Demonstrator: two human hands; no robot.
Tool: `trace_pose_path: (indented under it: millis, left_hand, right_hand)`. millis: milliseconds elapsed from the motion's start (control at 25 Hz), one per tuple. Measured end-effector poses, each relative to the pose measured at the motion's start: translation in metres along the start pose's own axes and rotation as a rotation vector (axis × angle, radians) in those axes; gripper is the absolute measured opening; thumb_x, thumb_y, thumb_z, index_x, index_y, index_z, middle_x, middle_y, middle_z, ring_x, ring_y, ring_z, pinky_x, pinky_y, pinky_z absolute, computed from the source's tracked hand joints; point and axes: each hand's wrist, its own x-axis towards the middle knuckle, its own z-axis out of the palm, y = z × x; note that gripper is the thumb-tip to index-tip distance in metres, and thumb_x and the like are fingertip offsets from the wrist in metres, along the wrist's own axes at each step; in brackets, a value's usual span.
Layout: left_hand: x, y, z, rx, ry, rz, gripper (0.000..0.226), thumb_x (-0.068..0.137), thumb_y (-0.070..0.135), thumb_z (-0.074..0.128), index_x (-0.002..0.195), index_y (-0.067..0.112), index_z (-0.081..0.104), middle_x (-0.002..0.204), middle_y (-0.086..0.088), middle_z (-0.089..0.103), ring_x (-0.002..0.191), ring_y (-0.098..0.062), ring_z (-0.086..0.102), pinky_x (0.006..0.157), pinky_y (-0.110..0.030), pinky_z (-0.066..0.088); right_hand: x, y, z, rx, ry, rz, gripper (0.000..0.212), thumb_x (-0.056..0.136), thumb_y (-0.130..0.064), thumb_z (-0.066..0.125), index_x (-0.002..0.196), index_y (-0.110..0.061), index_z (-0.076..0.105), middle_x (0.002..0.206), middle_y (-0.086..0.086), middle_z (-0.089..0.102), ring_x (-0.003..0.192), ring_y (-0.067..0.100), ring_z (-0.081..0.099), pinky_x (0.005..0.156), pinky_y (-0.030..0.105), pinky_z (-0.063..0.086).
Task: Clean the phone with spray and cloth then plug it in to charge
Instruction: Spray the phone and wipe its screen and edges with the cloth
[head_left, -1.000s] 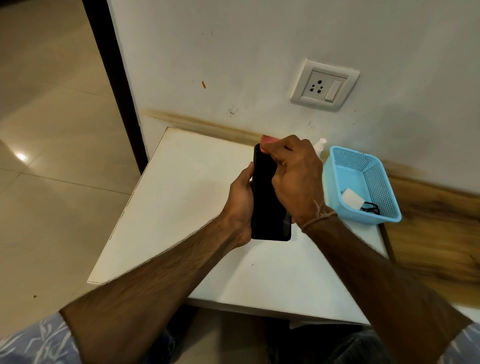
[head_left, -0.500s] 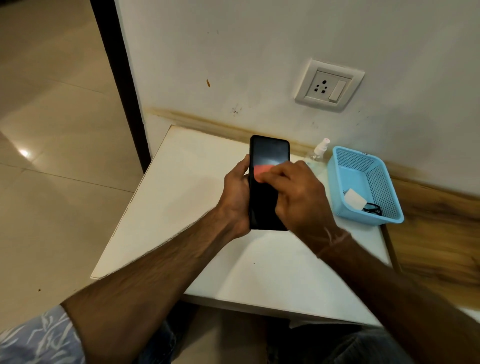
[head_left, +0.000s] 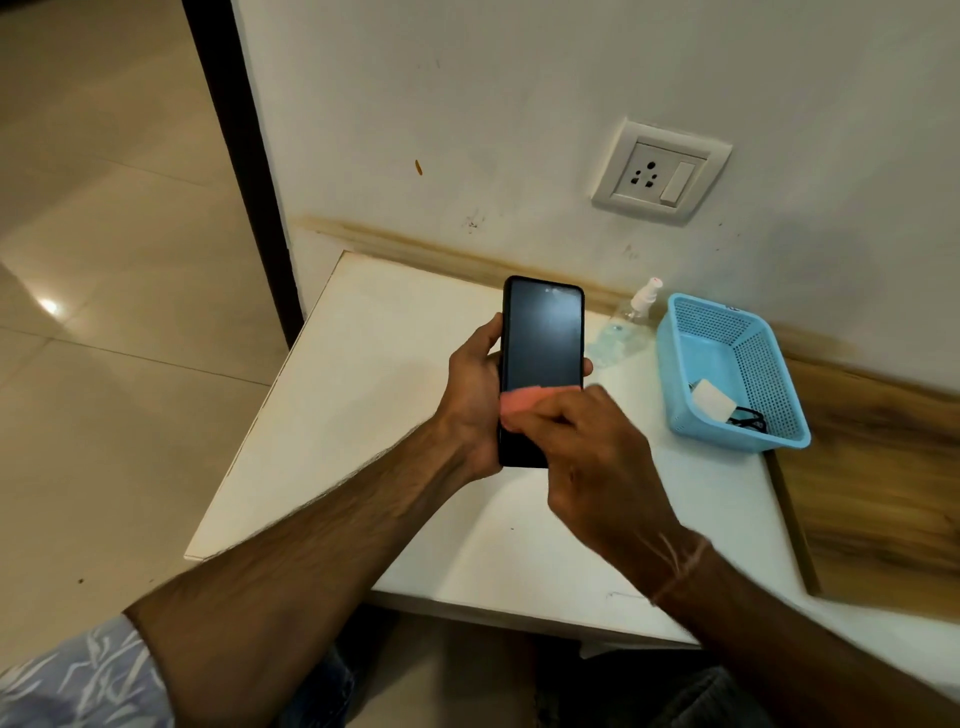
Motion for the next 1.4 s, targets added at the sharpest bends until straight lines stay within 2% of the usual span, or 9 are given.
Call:
trace_pose_path:
  millis: [160,280,360,520,680,840,1080,1200,1400]
  left_hand:
    - [0.002,-0.001,0.000,0.006,-0.022,0.022,0.073,0.095,0.064,0.039,0.130,0.006,0.067,0.118,-0.019,0.068,0.095,-0.031,0.067,0.088,-0.040,0.053]
    - [0.001,-0.004,0.004,0.037,-0.030,0.032,0.062,0.097,0.060,0.040,0.105,0.011,0.077,0.102,-0.016,0.074,0.084,-0.032,0.071,0.080,-0.044,0.057]
    - [0.000,-0.006,0.005,0.049,-0.051,0.036,0.061,0.097,0.060,0.039,0.103,0.012,0.077,0.099,-0.017,0.074,0.083,-0.036,0.069,0.083,-0.050,0.054]
    - [0.002,-0.008,0.001,0.068,-0.001,0.036,0.059,0.098,0.059,0.041,0.104,0.012,0.075,0.092,-0.012,0.075,0.075,-0.028,0.072,0.068,-0.035,0.059]
    - [0.001,-0.004,-0.003,0.046,-0.012,0.041,0.075,0.096,0.064,0.039,0.133,0.003,0.062,0.117,-0.020,0.068,0.089,-0.029,0.069,0.078,-0.036,0.057]
    - [-0.003,-0.004,0.001,0.066,-0.029,0.039,0.075,0.096,0.068,0.038,0.123,0.006,0.070,0.112,-0.019,0.071,0.090,-0.031,0.069,0.086,-0.041,0.055]
    - [-0.009,-0.007,0.007,0.083,-0.030,0.024,0.071,0.097,0.065,0.037,0.122,0.006,0.069,0.109,-0.024,0.067,0.091,-0.040,0.064,0.102,-0.063,0.044]
    - [-0.014,-0.002,0.007,0.043,0.016,0.017,0.061,0.095,0.061,0.045,0.111,0.010,0.073,0.100,-0.016,0.072,0.088,-0.032,0.066,0.088,-0.046,0.053]
    - [-0.012,-0.003,0.000,0.042,0.082,0.029,0.075,0.095,0.064,0.042,0.131,0.002,0.063,0.108,-0.015,0.068,0.092,-0.026,0.065,0.082,-0.035,0.052]
  right_hand:
    - [0.010,0.021,-0.008,-0.063,-0.033,-0.125,0.030,0.094,-0.012,0.046,0.113,-0.008,0.070,0.101,0.010,0.068,0.090,0.024,0.057,0.083,0.032,0.050]
    - [0.048,0.048,-0.013,-0.098,0.106,0.008,0.030,0.092,-0.008,0.048,0.110,-0.006,0.071,0.094,0.013,0.065,0.085,0.029,0.055,0.074,0.036,0.048]
    - [0.066,0.056,-0.011,-0.111,0.143,0.122,0.031,0.086,-0.001,0.052,0.110,-0.008,0.071,0.094,0.012,0.063,0.087,0.031,0.055,0.073,0.035,0.048]
    - [0.056,0.033,0.000,0.011,0.243,0.251,0.028,0.086,0.000,0.055,0.105,-0.011,0.073,0.097,0.003,0.067,0.088,0.025,0.055,0.077,0.025,0.044]
    - [-0.001,-0.003,0.008,0.112,0.106,0.065,0.026,0.098,-0.013,0.049,0.110,-0.008,0.071,0.107,0.008,0.069,0.099,0.022,0.059,0.089,0.031,0.052]
    - [0.006,0.024,-0.004,-0.008,-0.005,-0.191,0.024,0.097,-0.011,0.052,0.113,-0.007,0.070,0.110,0.011,0.070,0.102,0.024,0.061,0.091,0.035,0.051]
    - [0.073,0.057,-0.008,-0.118,0.165,0.108,0.030,0.083,0.005,0.064,0.110,-0.006,0.071,0.093,0.013,0.065,0.087,0.033,0.056,0.078,0.030,0.044]
    - [0.061,0.037,0.002,-0.039,0.183,0.122,0.028,0.086,0.003,0.063,0.110,-0.008,0.072,0.089,0.012,0.063,0.083,0.030,0.055,0.071,0.037,0.049]
    - [0.007,-0.001,0.009,-0.067,0.119,-0.020,0.029,0.092,-0.012,0.050,0.112,-0.002,0.069,0.085,0.016,0.063,0.073,0.027,0.058,0.068,0.033,0.054]
